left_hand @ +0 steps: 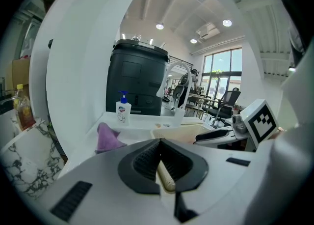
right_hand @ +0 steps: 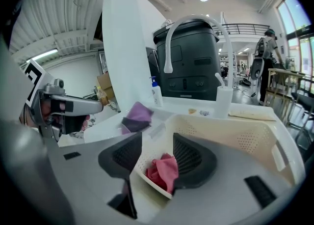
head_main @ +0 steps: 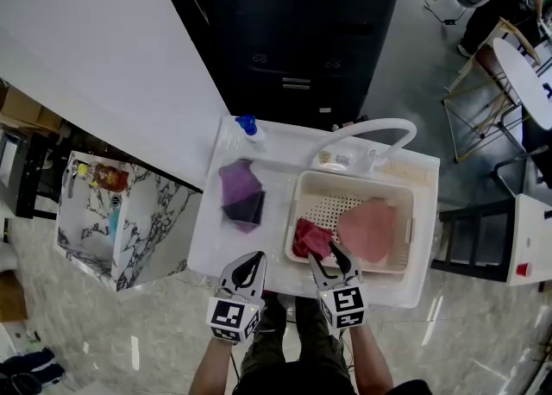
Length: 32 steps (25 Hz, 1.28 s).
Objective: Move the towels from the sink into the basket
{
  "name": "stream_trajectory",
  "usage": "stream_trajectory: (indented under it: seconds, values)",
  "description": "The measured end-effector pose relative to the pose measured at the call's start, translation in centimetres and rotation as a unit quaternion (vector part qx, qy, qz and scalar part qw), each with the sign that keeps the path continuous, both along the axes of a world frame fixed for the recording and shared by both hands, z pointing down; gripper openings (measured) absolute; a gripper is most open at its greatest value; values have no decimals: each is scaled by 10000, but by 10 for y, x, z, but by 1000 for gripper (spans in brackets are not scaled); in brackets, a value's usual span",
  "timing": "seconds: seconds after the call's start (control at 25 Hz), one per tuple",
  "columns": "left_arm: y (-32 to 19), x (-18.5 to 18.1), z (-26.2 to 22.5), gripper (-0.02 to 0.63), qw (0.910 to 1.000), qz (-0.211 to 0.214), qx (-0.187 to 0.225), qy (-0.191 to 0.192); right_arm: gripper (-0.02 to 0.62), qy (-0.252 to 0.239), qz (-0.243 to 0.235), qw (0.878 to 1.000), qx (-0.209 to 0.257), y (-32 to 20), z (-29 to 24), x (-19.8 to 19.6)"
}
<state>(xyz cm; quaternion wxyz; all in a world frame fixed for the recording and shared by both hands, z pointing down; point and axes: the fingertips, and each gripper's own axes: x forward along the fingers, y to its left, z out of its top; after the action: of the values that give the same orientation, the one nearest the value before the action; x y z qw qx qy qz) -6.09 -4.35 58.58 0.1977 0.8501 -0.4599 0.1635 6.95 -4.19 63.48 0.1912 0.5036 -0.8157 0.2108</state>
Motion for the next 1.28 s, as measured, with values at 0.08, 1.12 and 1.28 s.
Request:
stream_trajectory:
  seconds: [0.08, 1.12, 1.28]
  values:
    - [0, 0, -3, 3, 10000, 10, 27, 6, 201, 8, 17, 10000, 24, -1, -3, 0]
    - [7, -27, -107, 3, 9949, 71, 982, 229, 142, 0, 176, 9934, 1137, -2, -127, -29]
    - [8, -40, -119, 3, 9934, 42, 1109, 272, 109, 9, 154, 9920, 1251, 1, -140, -44]
